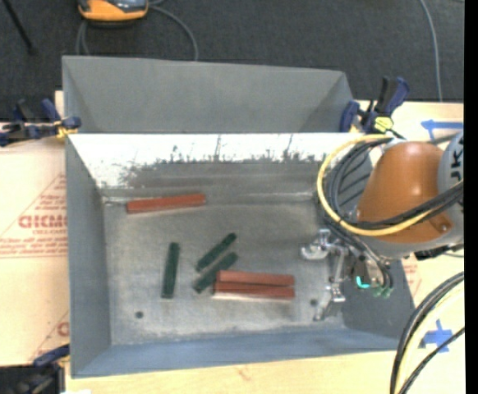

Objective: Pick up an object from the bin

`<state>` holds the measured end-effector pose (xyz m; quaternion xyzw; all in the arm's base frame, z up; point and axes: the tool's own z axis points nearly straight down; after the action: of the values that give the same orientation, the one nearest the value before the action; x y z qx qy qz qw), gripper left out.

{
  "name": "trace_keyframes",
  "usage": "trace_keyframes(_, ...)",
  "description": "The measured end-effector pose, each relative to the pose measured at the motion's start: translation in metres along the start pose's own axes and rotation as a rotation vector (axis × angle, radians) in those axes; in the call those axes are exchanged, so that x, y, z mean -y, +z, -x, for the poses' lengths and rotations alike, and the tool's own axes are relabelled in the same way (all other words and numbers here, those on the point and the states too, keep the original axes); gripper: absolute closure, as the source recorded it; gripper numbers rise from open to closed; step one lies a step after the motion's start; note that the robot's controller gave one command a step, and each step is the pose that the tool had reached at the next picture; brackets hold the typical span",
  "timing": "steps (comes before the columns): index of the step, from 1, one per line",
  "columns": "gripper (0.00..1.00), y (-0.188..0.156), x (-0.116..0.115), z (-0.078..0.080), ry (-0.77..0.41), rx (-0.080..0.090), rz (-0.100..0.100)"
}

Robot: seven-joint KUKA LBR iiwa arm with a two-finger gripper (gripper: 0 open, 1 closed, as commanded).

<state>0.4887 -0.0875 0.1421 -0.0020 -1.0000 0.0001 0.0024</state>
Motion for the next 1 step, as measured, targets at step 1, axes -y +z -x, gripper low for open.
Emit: trace_keyframes(1,0.00,-0.0034,-0.0003,0.0013,-0.003,0.006,-0.001)
